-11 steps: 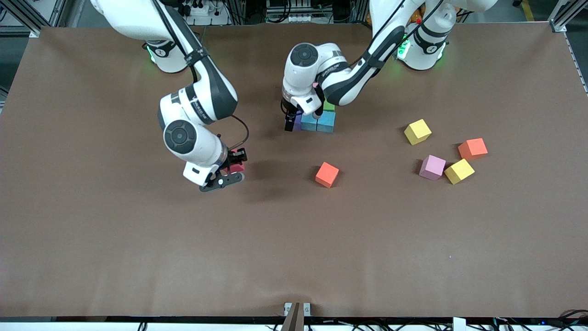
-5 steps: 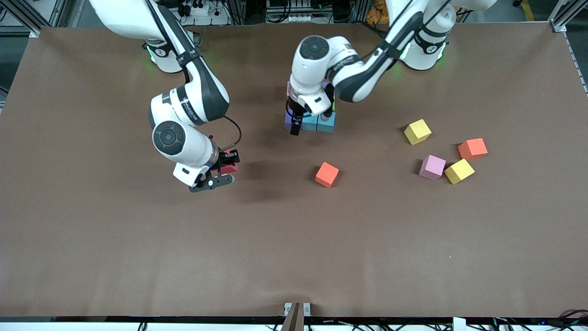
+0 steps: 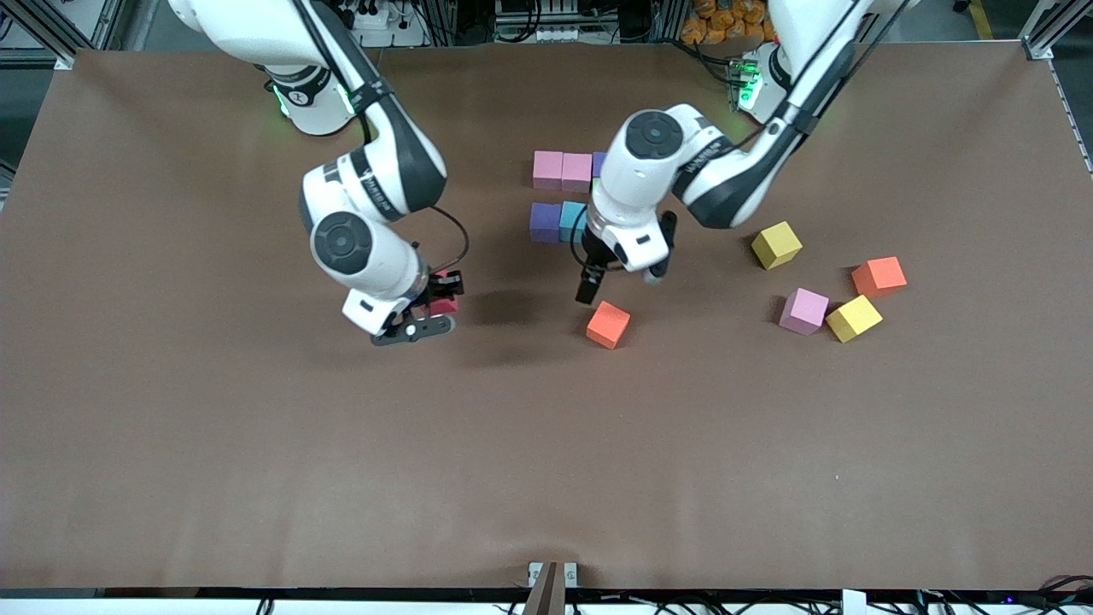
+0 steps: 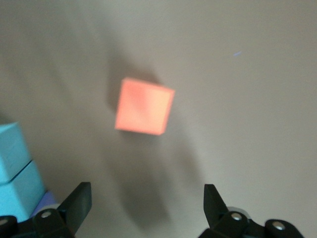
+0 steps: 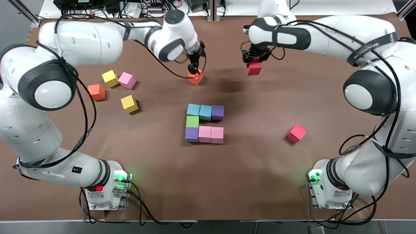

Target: Form number 2 with 11 blocks

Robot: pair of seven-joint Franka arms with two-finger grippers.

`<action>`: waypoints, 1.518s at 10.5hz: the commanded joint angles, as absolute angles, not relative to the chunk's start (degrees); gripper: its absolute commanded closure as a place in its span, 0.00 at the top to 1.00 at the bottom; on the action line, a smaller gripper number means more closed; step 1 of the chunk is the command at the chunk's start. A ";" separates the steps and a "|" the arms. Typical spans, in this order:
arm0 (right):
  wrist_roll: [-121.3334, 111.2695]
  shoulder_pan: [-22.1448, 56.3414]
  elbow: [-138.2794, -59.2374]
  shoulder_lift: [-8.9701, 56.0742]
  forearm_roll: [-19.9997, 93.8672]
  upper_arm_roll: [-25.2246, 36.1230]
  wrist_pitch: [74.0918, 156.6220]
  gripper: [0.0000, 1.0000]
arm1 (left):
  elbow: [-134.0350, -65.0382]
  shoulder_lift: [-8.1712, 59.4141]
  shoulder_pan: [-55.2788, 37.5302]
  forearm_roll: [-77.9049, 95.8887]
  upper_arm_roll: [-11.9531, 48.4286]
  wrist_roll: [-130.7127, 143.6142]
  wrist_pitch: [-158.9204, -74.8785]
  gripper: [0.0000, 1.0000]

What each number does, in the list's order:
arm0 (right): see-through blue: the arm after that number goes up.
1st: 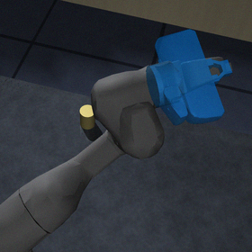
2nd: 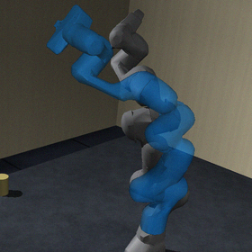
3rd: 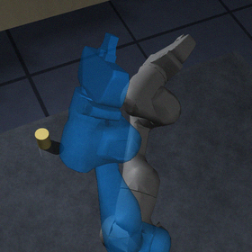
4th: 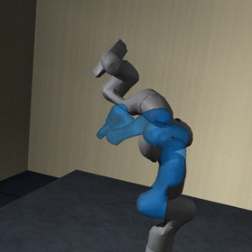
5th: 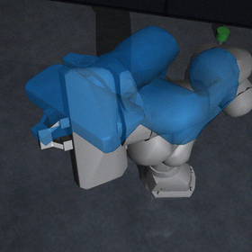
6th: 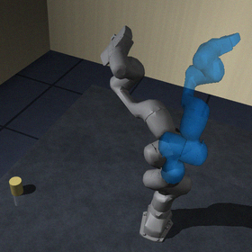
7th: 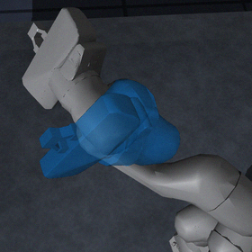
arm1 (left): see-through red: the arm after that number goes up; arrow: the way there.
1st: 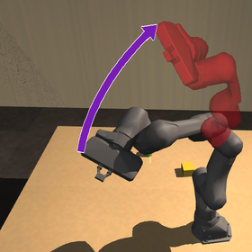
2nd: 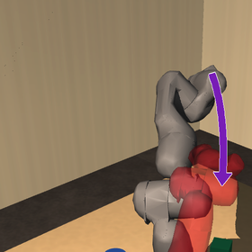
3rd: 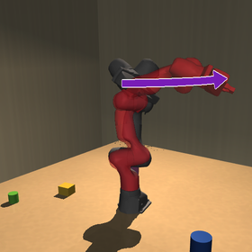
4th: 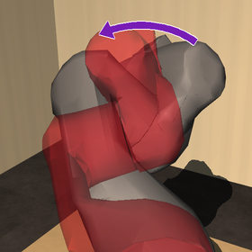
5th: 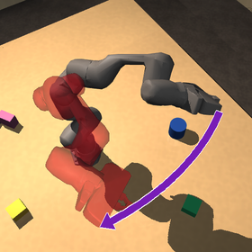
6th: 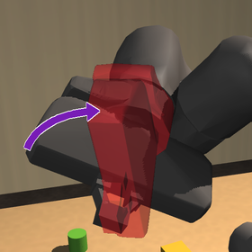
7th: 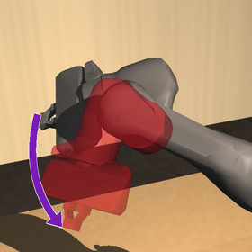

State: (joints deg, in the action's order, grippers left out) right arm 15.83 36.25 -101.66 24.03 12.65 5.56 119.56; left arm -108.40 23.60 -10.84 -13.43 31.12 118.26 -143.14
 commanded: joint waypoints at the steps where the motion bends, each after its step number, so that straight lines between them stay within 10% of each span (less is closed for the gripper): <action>1: 21.87 39.71 -103.10 22.68 13.45 5.80 121.29 0.00 | -102.94 26.18 -8.18 -14.50 31.65 109.03 -140.64 1.00; 16: 37.62 51.58 -100.64 36.21 19.34 5.62 132.45 0.00 | -95.27 29.00 6.32 -14.50 31.55 66.80 -124.10 1.00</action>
